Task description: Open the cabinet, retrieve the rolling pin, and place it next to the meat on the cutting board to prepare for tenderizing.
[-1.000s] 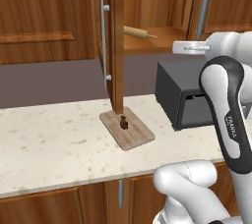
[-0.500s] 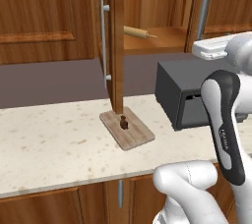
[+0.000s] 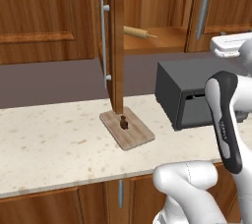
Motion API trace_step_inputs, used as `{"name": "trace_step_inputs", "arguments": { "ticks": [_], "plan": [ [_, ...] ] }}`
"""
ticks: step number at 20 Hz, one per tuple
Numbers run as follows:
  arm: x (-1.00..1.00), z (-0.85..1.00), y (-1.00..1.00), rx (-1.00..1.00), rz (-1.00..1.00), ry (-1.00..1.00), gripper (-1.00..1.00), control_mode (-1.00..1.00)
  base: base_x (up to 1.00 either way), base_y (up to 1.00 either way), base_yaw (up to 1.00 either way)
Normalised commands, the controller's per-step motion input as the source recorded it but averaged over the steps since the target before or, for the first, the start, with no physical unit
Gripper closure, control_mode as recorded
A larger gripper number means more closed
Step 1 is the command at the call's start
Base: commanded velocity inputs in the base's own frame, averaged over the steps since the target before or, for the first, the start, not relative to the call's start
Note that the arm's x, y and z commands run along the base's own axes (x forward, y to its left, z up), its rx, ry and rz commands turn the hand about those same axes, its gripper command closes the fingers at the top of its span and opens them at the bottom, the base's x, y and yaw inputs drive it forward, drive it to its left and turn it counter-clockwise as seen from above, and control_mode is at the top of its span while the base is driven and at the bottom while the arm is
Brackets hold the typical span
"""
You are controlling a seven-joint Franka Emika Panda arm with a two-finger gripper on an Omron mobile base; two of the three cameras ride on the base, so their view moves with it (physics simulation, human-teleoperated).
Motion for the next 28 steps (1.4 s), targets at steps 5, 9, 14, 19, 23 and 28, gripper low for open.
{"name": "trace_step_inputs", "arguments": {
  "ticks": [5, 9, 14, 19, 23, 28],
  "plan": [
    [0.42, 0.00, -0.20, 0.00, -0.03, -0.03, -1.00, -1.00, 0.00, 0.00, 0.00],
    [0.38, 0.00, -0.01, 0.04, 0.02, 0.00, -1.00, -1.00, 0.00, 0.00, 0.00],
    [0.27, 0.00, 0.00, 0.01, 0.05, 0.00, -1.00, -1.00, 0.00, 0.00, 0.00],
    [0.07, 0.00, 0.00, 0.01, 0.02, 0.00, -1.00, -1.00, 0.00, 0.00, 0.00],
    [0.16, 0.00, 0.00, 0.00, 0.01, 0.02, -1.00, -1.00, 0.00, 0.00, 0.00],
    [0.39, 0.00, 0.00, 0.02, 0.00, 0.07, -1.00, -1.00, 0.00, 0.00, 0.00]
  ]
}}
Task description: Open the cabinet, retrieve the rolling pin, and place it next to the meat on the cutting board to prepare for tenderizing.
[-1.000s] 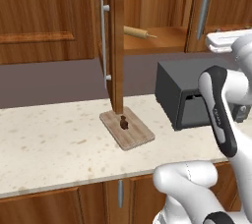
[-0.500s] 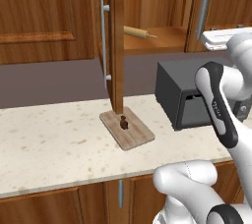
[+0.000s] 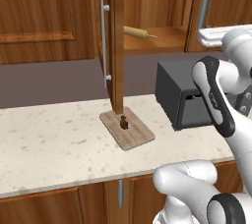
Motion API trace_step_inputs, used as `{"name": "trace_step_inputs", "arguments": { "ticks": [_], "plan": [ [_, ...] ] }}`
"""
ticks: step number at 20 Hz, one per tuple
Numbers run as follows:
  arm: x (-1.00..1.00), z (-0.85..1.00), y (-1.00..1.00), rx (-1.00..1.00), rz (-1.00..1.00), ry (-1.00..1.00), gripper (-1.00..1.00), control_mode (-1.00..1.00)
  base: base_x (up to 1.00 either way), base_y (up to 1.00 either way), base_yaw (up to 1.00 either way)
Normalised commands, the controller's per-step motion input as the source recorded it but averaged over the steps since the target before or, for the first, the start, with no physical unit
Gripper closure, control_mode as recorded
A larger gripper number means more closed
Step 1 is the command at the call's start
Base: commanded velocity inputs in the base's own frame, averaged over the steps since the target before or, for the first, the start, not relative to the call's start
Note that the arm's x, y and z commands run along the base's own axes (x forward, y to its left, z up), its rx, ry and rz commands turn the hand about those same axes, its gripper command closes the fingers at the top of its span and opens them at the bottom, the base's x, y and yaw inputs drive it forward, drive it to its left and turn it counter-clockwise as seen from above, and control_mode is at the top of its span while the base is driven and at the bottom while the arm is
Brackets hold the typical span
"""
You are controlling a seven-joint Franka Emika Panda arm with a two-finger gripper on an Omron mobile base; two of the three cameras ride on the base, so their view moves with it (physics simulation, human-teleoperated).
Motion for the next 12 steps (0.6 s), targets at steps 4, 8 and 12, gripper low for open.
{"name": "trace_step_inputs", "arguments": {
  "ticks": [4, 8, 12],
  "plan": [
    [0.54, 0.01, 0.00, 0.02, 0.00, 0.11, -1.00, -1.00, 0.00, 0.00, 0.00],
    [0.68, 0.01, 0.00, 0.01, 0.00, 0.12, -1.00, -1.00, 0.00, 0.00, 0.00],
    [0.61, 0.05, 0.00, 0.00, 0.00, 0.10, -1.00, -1.00, 0.00, 0.00, 0.00]
  ]
}}
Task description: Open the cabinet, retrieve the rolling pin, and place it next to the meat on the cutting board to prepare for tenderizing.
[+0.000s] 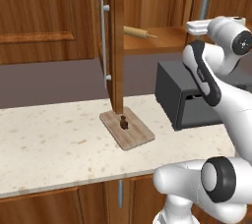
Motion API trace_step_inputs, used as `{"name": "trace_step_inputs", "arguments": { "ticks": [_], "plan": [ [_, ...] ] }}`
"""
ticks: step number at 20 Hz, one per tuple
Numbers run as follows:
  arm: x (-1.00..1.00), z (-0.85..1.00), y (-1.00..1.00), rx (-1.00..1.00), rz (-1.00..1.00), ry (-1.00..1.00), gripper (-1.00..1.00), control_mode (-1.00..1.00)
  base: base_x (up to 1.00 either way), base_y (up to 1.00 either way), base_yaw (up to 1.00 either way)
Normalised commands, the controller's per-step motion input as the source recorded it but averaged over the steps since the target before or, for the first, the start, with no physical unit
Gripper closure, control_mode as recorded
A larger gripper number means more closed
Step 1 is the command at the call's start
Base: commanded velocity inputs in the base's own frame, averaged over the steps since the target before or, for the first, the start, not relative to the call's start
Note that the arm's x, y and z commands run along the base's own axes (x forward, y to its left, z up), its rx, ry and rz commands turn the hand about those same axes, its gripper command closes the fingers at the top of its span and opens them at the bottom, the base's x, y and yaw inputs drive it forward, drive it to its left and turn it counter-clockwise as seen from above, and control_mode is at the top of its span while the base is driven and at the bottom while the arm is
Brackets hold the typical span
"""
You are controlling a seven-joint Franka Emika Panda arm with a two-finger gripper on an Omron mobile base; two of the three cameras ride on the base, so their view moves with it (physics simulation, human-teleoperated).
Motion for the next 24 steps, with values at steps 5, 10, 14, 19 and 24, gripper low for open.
{"name": "trace_step_inputs", "arguments": {
  "ticks": [5, 10, 14, 19, 24],
  "plan": [
    [0.59, 0.11, 0.00, 0.00, 0.00, 0.10, -1.00, -1.00, 0.00, 0.00, 0.00],
    [0.54, 0.03, 0.00, 0.00, 0.00, 0.10, 1.00, -1.00, 0.00, 0.00, 0.00],
    [0.37, 0.00, 0.01, 0.00, 0.00, 0.06, 1.00, -1.00, 0.00, 0.00, 0.00],
    [0.01, 0.00, 0.02, 0.00, 0.00, 0.02, 1.00, -1.00, 0.00, 0.00, 0.00],
    [0.13, 0.01, -0.06, 0.00, 0.01, 0.00, 1.00, -1.00, 0.00, 0.00, 0.00]
  ]
}}
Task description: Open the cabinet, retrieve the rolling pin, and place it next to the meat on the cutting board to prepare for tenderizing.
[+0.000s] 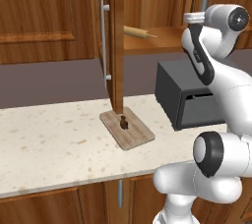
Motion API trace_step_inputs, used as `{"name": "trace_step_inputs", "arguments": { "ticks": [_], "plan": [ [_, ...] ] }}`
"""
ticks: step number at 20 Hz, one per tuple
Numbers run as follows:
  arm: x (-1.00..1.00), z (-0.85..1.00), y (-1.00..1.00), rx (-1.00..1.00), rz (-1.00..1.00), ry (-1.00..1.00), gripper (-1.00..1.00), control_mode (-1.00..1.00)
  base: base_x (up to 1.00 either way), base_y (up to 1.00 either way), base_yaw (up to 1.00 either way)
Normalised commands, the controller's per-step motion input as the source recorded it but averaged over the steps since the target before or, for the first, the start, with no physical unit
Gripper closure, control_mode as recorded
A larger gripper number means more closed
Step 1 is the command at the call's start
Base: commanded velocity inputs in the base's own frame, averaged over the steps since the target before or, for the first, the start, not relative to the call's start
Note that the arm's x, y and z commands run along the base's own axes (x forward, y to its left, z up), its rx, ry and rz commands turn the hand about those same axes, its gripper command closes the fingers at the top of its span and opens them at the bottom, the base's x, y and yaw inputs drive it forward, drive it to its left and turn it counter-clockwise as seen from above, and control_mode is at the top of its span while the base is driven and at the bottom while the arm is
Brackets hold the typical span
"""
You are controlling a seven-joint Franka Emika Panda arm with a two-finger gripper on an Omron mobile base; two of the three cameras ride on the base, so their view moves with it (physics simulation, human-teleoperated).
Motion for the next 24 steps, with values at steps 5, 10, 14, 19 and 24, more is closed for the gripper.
{"name": "trace_step_inputs", "arguments": {
  "ticks": [5, 10, 14, 19, 24],
  "plan": [
    [0.23, 0.00, -0.03, 0.01, 0.04, 0.01, 1.00, -1.00, 0.00, 0.00, 0.00],
    [0.05, 0.00, 0.13, 0.00, 0.08, 0.01, 1.00, -1.00, 0.00, 0.00, 0.00],
    [0.00, 0.00, 0.26, -0.01, 0.07, 0.00, 1.00, -1.00, 0.00, 0.00, 0.00],
    [0.00, 0.00, 0.25, -0.01, 0.04, 0.00, 1.00, -1.00, 0.00, 0.00, 0.00],
    [0.08, 0.00, 0.17, 0.00, 0.01, 0.03, 1.00, -1.00, 0.00, 0.00, 0.00]
  ]
}}
